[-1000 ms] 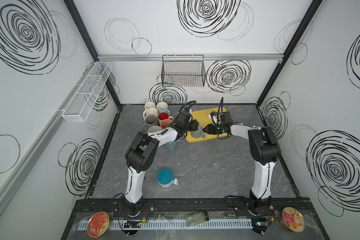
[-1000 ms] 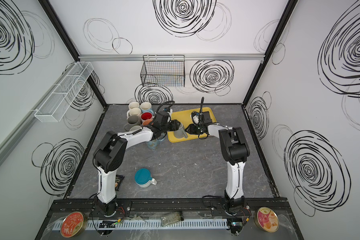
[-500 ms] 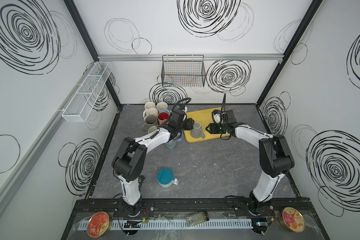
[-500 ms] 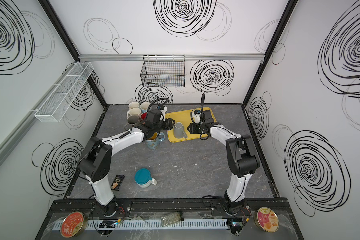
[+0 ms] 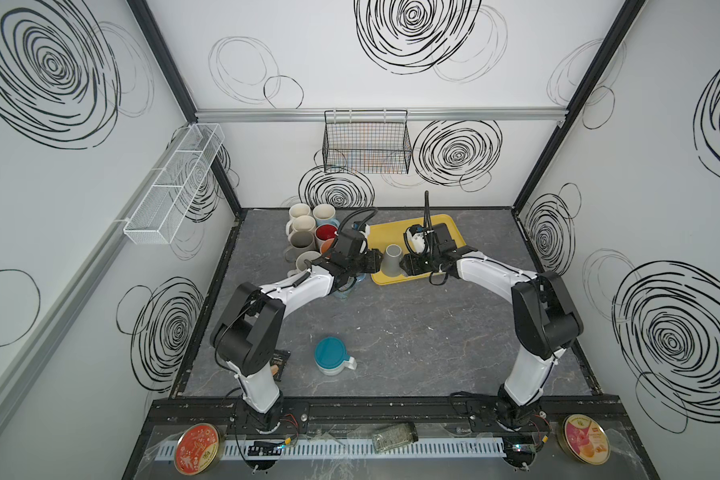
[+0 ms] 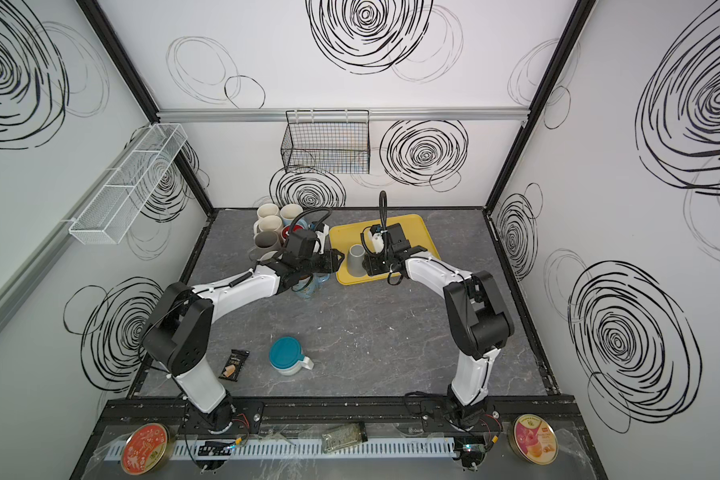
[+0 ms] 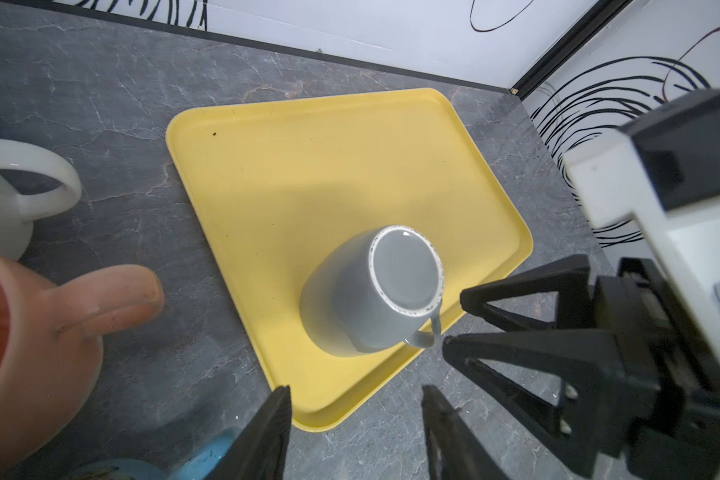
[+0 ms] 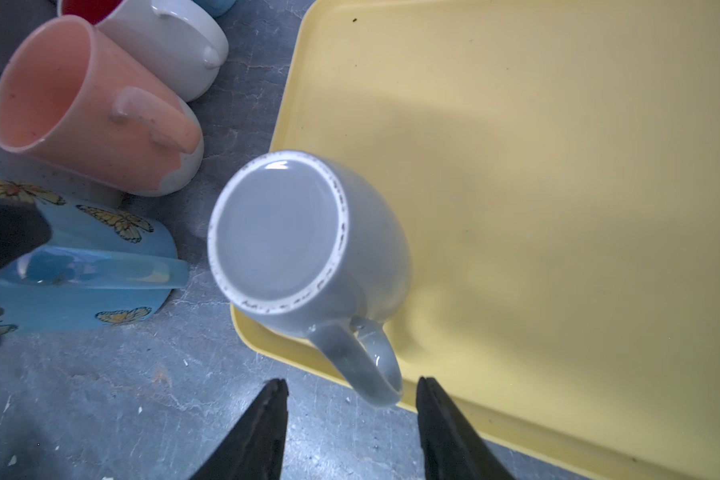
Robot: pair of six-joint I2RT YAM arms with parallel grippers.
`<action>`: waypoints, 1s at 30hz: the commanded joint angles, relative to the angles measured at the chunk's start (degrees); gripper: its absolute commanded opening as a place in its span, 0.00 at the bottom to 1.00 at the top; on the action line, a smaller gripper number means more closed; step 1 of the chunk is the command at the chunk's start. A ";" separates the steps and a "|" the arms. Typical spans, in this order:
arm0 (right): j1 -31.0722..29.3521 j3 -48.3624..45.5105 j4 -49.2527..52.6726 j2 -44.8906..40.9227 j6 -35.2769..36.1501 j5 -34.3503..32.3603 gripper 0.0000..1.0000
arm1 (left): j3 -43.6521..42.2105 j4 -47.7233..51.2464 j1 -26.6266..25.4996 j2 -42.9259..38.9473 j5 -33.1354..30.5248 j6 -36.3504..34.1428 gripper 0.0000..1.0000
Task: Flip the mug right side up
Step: 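Grip the upside-down grey mug with the right gripper while left gripper approaches, then lift the grey mug with the right gripper while left gripper grasps its handle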
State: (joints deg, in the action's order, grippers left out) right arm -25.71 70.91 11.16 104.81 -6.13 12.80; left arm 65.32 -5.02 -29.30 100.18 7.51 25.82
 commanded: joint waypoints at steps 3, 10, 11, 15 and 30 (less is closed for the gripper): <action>-0.52 4.77 3.15 4.07 3.23 -1.07 0.53 | 0.51 -3.38 0.27 0.44 1.39 -0.96 0.54; -1.19 7.66 4.49 7.49 5.31 -3.73 0.49 | 0.47 -3.20 0.12 0.02 1.37 -0.51 0.54; -1.34 7.95 4.74 7.95 5.56 -4.17 0.49 | 0.29 -3.07 0.14 -0.30 1.28 -0.51 0.54; -1.63 9.37 5.61 9.60 6.80 -5.35 0.44 | -1.09 -3.07 0.19 -2.03 0.59 -0.69 0.54; -2.83 9.14 2.97 7.67 9.15 -10.61 0.01 | -6.16 -1.77 0.03 -10.00 -2.72 -1.04 0.55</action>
State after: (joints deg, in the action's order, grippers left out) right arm -28.10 80.51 15.46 115.55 2.63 3.09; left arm 60.36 -5.80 -29.30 93.10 6.33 25.82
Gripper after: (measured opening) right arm 0.152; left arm 0.546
